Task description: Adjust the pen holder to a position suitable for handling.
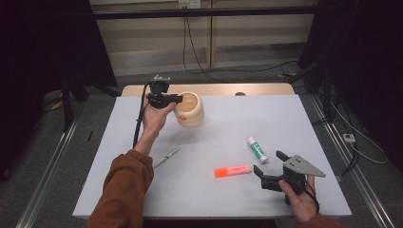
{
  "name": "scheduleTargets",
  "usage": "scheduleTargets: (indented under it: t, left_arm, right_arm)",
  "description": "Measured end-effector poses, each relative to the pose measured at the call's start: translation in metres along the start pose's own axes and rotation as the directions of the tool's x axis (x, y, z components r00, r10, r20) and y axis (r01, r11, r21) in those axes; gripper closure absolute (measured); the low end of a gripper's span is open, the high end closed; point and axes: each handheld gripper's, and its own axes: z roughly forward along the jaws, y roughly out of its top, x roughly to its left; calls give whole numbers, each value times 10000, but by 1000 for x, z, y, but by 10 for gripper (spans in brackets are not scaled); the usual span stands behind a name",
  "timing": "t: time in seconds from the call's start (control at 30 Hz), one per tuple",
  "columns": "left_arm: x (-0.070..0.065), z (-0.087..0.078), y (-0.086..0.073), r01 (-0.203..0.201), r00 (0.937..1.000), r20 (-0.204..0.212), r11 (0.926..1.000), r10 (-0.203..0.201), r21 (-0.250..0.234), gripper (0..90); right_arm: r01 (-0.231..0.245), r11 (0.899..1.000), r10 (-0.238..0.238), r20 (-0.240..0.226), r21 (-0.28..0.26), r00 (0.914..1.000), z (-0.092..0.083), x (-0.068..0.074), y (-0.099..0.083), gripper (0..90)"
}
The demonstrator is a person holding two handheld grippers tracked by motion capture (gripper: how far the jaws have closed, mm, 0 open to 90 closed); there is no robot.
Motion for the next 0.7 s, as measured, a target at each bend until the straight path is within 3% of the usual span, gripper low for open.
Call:
scheduleTargets:
  t: [0.23, 0.33, 0.53, 0.7]
  left_arm:
    - [-24, -19, -5, -260, 9997, 44, 9995, 261, -202, 729]
    - [-27, -23, -7, -261, 9997, 10, 9995, 261, -152, 729]
    - [-35, -30, -19, 74, 9999, 143, 10000, -74, 17, 729]
    - [-42, -35, -28, 571, 9968, 557, 9984, -569, -20, 730]
  right_arm:
    - [46, 10000, -46, 8, 3, 10000, 0, 1, 0, 24]
    - [38, 10000, -38, 20, -9, 10000, 0, 1, 0, 24]
    - [22, 10000, -22, 7, -1, 10000, 0, 1, 0, 24]
    - [58, 10000, -58, 23, -17, 10000, 0, 1, 1, 24]
